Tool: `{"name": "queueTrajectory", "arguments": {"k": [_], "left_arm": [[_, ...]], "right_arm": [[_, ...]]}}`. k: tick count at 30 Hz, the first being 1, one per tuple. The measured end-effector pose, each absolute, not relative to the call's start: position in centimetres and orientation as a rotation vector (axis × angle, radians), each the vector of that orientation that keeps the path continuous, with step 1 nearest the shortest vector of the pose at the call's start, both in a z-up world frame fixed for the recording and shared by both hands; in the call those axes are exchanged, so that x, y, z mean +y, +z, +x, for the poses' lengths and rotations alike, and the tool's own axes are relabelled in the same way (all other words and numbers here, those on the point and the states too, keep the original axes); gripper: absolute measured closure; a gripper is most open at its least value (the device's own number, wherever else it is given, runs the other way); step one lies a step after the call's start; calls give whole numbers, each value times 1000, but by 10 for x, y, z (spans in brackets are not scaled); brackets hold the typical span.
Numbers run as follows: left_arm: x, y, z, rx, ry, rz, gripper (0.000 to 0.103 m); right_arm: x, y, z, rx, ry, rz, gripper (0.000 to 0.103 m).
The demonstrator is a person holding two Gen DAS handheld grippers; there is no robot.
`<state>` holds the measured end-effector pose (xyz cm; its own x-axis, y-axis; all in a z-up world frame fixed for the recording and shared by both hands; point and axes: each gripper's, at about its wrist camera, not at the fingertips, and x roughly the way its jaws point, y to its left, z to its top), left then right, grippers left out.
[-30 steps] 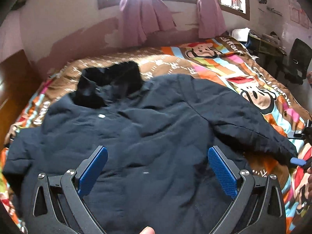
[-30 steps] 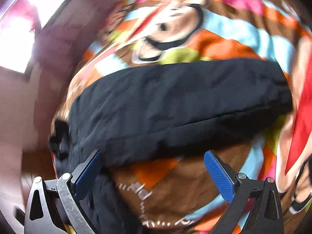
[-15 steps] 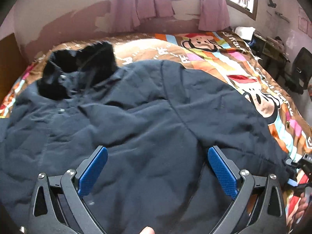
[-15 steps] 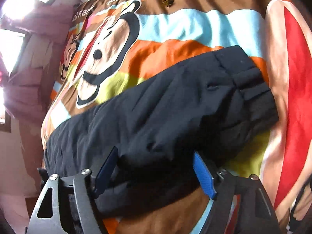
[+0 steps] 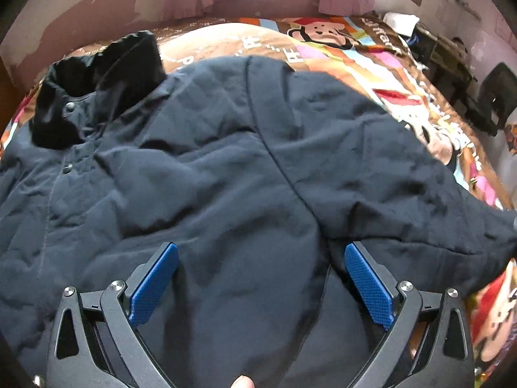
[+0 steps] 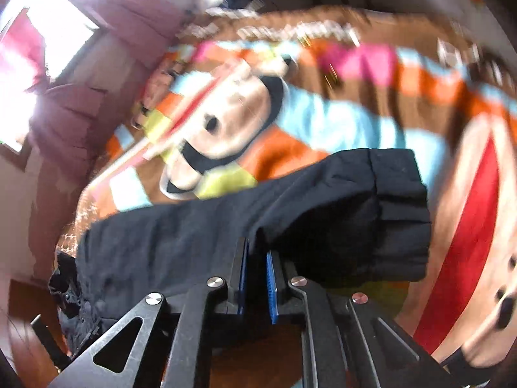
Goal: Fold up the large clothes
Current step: 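Lift the sleeve with the right tool and fold it across the jacket front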
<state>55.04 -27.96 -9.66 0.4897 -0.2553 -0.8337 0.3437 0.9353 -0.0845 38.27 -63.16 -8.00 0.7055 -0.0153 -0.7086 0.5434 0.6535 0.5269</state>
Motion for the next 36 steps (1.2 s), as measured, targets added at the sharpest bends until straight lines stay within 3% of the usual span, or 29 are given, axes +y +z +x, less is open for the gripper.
{"name": "queueTrajectory", "arguments": {"k": [8, 13, 19, 24, 25, 27, 28, 29, 36], "left_arm": [[-195, -14, 501, 823, -390, 77, 2], [-124, 3, 483, 827, -327, -14, 2], [-40, 2, 469, 842, -219, -84, 2], [-6, -18, 466, 899, -181, -89, 2], [-3, -23, 466, 910, -182, -96, 2], [1, -30, 466, 928, -181, -102, 2], [1, -34, 467, 940, -180, -114, 2], [1, -37, 467, 949, -183, -129, 2], [-14, -43, 478, 966, -233, -199, 2]], "right_arm": [[-542, 67, 408, 438, -174, 309, 93], [-433, 113, 419, 293, 14, 52, 97], [-286, 95, 428, 286, 276, -283, 99], [-261, 52, 449, 435, 326, -277, 99], [-265, 41, 457, 486, 335, -246, 94], [-268, 24, 465, 560, 351, -208, 70], [-274, 15, 467, 584, 348, -203, 45], [-276, 6, 471, 597, 329, -219, 31], [-259, -45, 496, 662, 213, -471, 30]]}}
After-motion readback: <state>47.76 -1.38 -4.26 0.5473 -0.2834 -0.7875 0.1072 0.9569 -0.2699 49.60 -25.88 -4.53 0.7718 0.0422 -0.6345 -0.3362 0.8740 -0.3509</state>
